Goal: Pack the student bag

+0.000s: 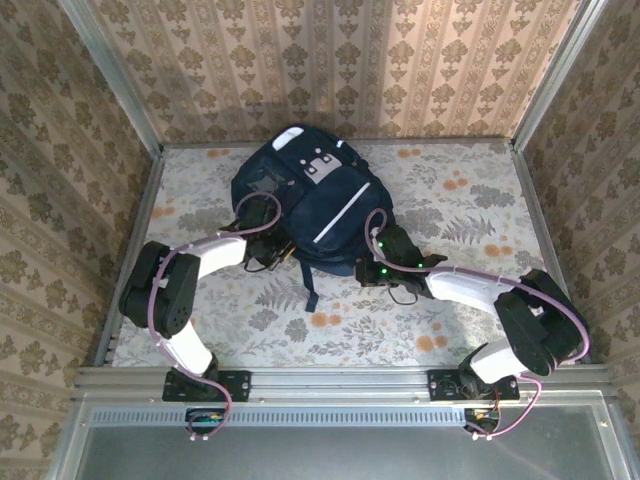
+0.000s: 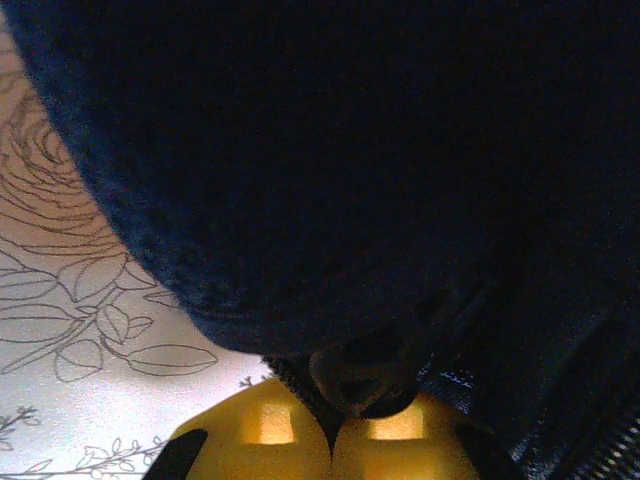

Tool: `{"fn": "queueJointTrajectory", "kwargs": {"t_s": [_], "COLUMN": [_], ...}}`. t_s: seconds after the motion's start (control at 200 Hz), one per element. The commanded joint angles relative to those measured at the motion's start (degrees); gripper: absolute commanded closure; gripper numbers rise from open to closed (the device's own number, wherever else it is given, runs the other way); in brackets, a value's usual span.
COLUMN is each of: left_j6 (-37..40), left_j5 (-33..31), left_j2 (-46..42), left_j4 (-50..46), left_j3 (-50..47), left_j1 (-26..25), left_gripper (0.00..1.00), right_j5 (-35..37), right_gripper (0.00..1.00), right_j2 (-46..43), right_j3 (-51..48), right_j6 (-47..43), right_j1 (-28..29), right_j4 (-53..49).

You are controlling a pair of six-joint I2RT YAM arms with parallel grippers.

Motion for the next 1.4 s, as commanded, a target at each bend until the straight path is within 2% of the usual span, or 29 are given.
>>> {"fn": "queueJointTrajectory", "kwargs": {"t_s": [0.0,0.125,0.18,0.255,0.315,0.515,0.635,0.77,1.13,1.395], "left_j6": [5.1,14.8,16.0,15.0,14.4,11.6,8.0,2.1,-1.4,-2.3], "left_j5": [-6.3,-1.0,0.5,0.7,-0.5,1.6,4.2,8.6,9.4,8.6], "left_j2": [2.0,7.1,7.7,4.5,0.6,-13.2,-19.6,-22.0,-15.9,-13.0], "left_j4": [-2.8,-10.7,-12.7,-11.5,-12.2,-15.4,-14.3,-9.4,-4.6,-2.8], "left_j3": [3.5,14.5,16.8,14.9,12.9,4.3,-1.8,-7.5,-4.8,-4.4], "left_j1": [3.5,4.1,4.4,4.9,5.3,8.6,8.8,8.1,3.1,1.4], "left_gripper": [1.0,1.0,0.89,0.69,0.59,0.52,0.51,0.51,0.54,0.62], "right_j5": [3.8,-2.6,-4.2,-5.4,-5.7,-6.0,-6.1,-6.2,-5.9,-6.1], "right_gripper": [1.0,1.0,1.0,1.0,1.0,1.0,1.0,1.0,1.0,1.0], "right_j2": [-3.1,-1.2,1.4,4.8,7.2,15.1,18.2,19.7,18.7,19.8], "right_j3": [-1.3,1.1,3.1,5.8,7.4,15.1,18.2,19.3,17.5,18.1], "right_j6": [-5.1,-9.3,-9.1,-6.9,-3.4,3.1,4.5,5.3,5.5,5.6], "right_j1": [1.4,7.8,10.3,12.4,13.0,14.6,15.1,15.3,15.8,16.5], "right_j4": [-4.8,-1.3,0.5,4.4,8.9,14.9,15.8,16.4,17.4,18.2]}}
